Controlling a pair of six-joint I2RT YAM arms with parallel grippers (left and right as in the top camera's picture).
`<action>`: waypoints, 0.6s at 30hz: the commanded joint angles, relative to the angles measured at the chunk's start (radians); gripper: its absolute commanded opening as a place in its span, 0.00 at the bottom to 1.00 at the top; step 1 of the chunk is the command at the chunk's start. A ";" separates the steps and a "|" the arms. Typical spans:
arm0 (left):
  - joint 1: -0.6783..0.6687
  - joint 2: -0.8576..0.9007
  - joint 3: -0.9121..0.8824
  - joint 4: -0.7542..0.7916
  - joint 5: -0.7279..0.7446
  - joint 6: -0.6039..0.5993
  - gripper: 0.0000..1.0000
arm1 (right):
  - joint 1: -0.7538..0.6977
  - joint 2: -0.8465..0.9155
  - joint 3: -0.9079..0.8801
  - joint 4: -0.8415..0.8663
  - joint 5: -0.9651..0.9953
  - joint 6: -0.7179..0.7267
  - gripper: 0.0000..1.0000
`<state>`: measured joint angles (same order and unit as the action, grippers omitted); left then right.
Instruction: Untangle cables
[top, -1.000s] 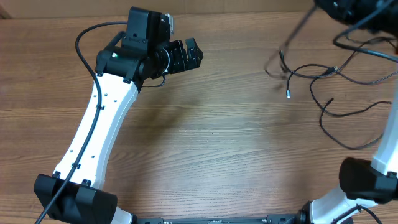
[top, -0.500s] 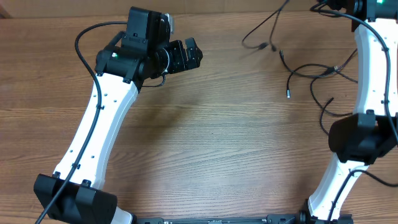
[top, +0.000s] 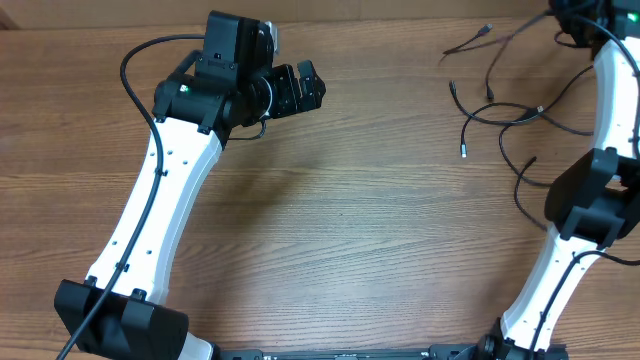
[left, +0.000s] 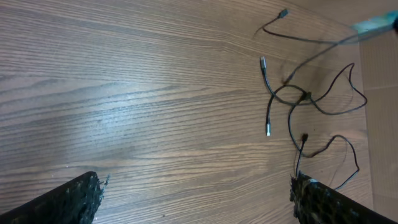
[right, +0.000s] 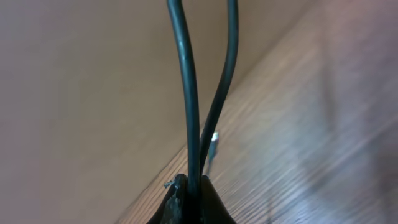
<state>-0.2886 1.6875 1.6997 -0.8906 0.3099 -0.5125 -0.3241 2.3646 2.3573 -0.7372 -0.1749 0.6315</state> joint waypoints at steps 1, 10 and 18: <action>-0.007 -0.001 0.003 0.004 -0.006 0.023 0.99 | -0.048 0.018 0.016 0.003 0.036 0.101 0.04; -0.007 -0.001 0.003 0.004 -0.007 0.023 1.00 | -0.109 0.108 -0.046 0.064 0.092 0.127 0.13; -0.007 -0.001 0.003 0.004 -0.006 0.023 1.00 | -0.111 0.149 -0.046 0.051 0.084 0.127 0.95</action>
<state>-0.2886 1.6875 1.6997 -0.8909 0.3096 -0.5129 -0.4362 2.5134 2.3123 -0.6827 -0.0898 0.7578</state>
